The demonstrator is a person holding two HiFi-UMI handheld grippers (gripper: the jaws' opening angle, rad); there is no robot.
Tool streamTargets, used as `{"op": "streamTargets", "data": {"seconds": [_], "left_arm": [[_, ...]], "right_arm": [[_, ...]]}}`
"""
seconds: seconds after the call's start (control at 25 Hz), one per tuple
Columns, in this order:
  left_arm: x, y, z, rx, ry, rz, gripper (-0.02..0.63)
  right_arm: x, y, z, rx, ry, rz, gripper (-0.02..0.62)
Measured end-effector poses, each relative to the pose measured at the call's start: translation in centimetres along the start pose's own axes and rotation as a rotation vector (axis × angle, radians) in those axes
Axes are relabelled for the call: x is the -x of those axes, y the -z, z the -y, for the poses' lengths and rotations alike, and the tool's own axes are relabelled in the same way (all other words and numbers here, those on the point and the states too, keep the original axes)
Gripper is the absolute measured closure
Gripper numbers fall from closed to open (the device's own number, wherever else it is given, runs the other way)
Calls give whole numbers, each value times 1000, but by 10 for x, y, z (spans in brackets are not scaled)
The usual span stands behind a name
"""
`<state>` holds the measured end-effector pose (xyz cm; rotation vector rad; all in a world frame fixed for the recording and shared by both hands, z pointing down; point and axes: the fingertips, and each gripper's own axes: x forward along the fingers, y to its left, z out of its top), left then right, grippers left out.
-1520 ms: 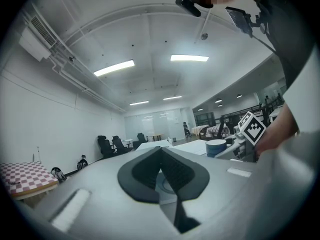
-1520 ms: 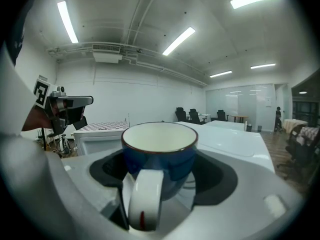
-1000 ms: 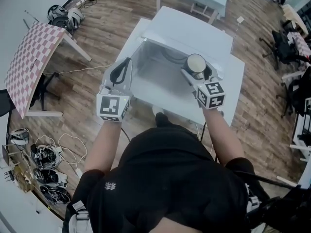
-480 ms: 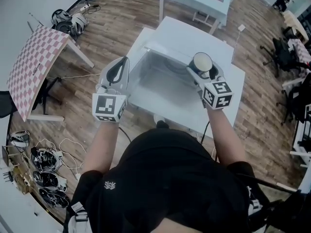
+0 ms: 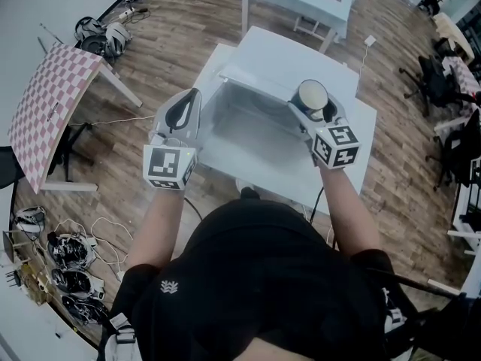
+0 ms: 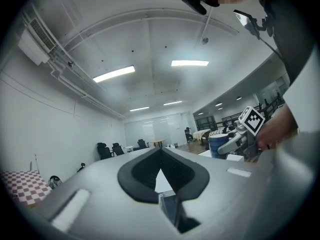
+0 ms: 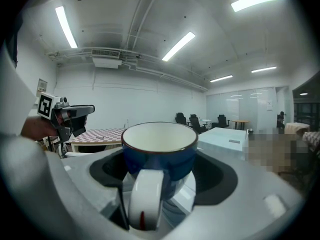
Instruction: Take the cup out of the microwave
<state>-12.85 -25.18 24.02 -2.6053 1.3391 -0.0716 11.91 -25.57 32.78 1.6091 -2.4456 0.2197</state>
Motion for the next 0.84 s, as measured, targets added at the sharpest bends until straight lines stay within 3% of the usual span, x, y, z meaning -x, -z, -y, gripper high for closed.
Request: {"op": "streamTargets", "data": {"seconds": [0.84], "left_arm": [[-1, -5, 13, 4, 6, 24, 600]], "right_arm": [[4, -5, 1, 10, -1, 22, 206]]}}
